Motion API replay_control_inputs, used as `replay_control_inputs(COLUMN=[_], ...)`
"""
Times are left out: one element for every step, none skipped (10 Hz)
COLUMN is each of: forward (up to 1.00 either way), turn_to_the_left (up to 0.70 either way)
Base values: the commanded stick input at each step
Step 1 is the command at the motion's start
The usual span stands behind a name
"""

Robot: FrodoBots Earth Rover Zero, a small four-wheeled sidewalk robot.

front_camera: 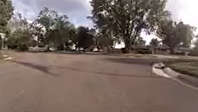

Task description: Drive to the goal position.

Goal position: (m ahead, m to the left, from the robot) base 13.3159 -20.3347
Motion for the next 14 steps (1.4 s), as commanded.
replay_control_inputs(forward=[1.0, 1.0, 1.0, 1.0, 1.0, 1.0, 1.0, 1.0, 1.0, 1.0, 1.0, 1.0, 1.0, 1.0], turn_to_the_left=[-0.37, -0.38, -0.38, -0.38, -0.38, -0.38, -0.37, -0.37, -0.28, -0.1, 0.0, 0.0, 0.0, 0.0])
